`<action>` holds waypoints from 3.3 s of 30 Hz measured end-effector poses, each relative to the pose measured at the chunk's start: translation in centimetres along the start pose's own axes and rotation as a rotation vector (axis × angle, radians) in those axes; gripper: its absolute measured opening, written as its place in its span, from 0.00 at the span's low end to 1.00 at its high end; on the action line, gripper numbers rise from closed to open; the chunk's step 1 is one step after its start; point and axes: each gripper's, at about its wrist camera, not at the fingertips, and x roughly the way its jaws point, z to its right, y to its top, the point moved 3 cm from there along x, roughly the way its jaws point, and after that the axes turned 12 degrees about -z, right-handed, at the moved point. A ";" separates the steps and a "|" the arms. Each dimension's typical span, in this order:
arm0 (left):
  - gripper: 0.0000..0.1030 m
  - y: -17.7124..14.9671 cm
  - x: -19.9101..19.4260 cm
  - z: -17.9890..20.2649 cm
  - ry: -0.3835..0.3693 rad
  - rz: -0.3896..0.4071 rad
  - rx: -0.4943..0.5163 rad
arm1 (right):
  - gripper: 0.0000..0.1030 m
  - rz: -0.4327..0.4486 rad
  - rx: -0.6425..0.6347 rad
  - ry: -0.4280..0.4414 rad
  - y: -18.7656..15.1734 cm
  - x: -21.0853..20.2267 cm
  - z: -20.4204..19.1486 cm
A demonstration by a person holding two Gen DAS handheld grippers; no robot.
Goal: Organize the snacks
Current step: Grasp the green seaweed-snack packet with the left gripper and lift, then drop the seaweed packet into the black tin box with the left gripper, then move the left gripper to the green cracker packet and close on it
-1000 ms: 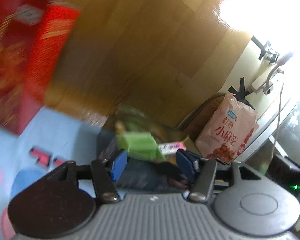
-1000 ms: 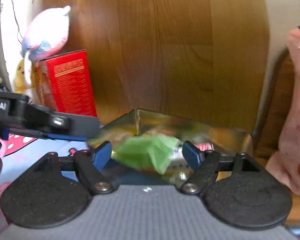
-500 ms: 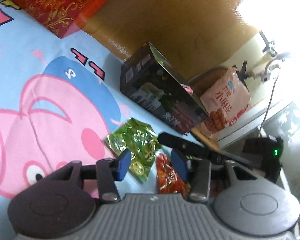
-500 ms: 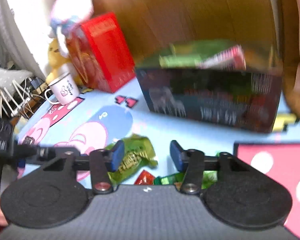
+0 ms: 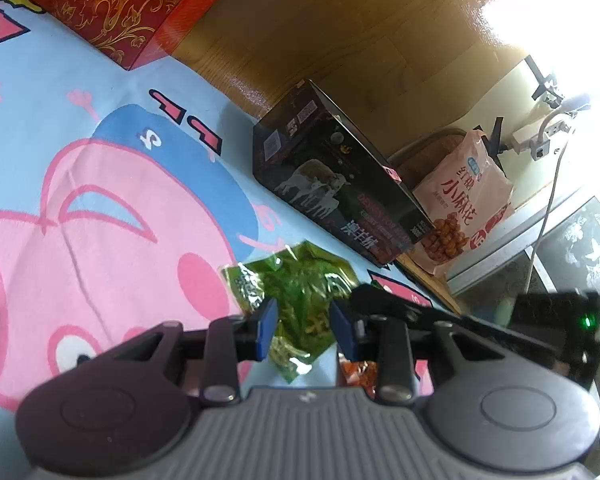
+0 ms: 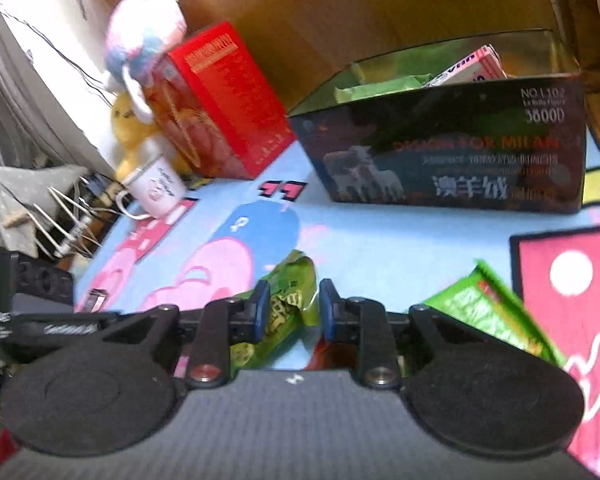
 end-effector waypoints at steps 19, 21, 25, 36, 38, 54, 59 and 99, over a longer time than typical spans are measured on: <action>0.31 0.0 0.0 0.1 -0.008 -0.002 -0.004 | 0.25 0.004 -0.151 -0.080 -2.1 2.0 -2.7; 0.36 0.0 -0.1 0.1 -0.017 -0.001 -0.002 | 0.25 0.018 -0.154 -0.093 -2.4 2.0 -2.9; 0.46 0.1 -0.6 0.1 -0.026 0.026 -0.004 | 0.23 0.042 -0.098 -0.081 -2.5 1.4 -2.5; 0.73 0.1 -1.4 0.2 -0.076 0.061 -0.016 | 0.18 0.159 0.159 0.022 -2.3 -1.8 0.1; 0.75 0.1 -1.6 0.2 -0.101 0.064 -0.018 | 0.18 0.168 0.205 0.070 -2.3 -2.0 0.4; 0.63 0.0 -1.2 0.6 -0.241 0.026 -0.028 | 0.17 0.192 0.358 0.329 -1.9 -3.1 1.0; 0.34 1.1 -0.7 0.8 -0.306 0.006 -0.065 | 0.17 0.192 0.335 0.333 -1.6 -3.2 0.8; 0.44 3.4 7.3 8.8 0.005 -0.140 0.181 | 0.50 0.273 0.181 -0.249 -5.9 -7.7 4.3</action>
